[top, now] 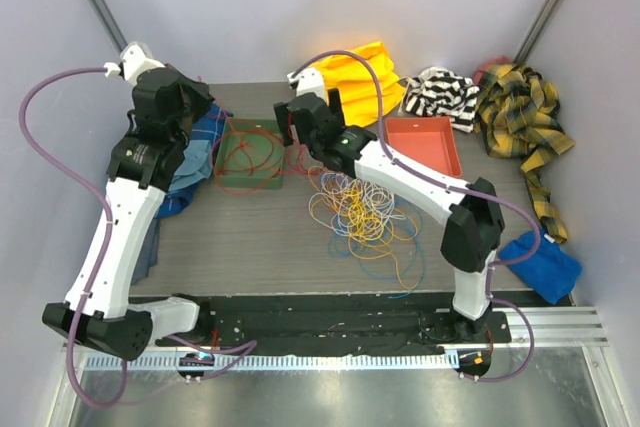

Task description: Untangle the cables

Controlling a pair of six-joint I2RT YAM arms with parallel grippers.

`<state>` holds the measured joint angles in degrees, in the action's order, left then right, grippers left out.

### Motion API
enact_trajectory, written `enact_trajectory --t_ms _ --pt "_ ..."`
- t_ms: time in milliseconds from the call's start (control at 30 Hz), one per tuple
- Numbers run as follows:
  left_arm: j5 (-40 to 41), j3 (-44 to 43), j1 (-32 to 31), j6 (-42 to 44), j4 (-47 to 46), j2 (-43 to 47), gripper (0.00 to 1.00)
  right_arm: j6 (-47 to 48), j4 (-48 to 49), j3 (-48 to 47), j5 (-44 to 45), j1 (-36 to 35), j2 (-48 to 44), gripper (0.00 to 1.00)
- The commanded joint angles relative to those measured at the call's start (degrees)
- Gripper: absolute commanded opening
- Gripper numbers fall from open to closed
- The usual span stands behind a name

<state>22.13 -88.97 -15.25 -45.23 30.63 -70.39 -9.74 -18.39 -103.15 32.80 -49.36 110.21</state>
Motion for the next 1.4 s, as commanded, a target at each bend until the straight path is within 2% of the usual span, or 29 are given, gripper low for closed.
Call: enact_trajectory --t_ms 0,133,267,467,600,700,867,1367 --pt "-2.00 3.53 -0.22 -1.88 2.94 0.34 0.00 -2.04 1.78 5.50 4.46 -0.03 -8.77 1.00" --pt "-2.53 5.73 -0.22 -2.49 2.77 -1.24 0.00 -2.83 1.87 11.47 5.52 -0.03 -13.26 1.00" --pt "-0.07 3.72 0.47 -1.09 1.45 -8.78 0.00 -4.59 2.57 17.63 5.52 -0.03 -18.97 1.00" --pt "-0.77 -3.75 2.32 -2.23 -0.31 -20.54 0.00 -4.06 3.63 22.56 5.26 -0.03 -23.99 1.00" --pt "0.19 -12.51 4.34 -1.88 2.67 -29.59 0.00 -4.24 1.96 24.22 4.65 -0.03 -25.92 1.00" --pt "0.11 -15.79 6.71 -1.79 4.52 -33.39 0.00 -4.85 2.13 27.47 4.38 -0.12 -28.73 1.00" --pt "-0.07 -16.94 9.35 -1.79 3.38 -34.46 0.00 -5.12 2.75 31.34 3.94 -0.03 -31.81 1.00" --pt "-1.30 -24.32 10.76 -1.52 5.40 -34.47 0.00 -5.47 2.57 32.93 2.62 -0.03 -33.22 0.99"
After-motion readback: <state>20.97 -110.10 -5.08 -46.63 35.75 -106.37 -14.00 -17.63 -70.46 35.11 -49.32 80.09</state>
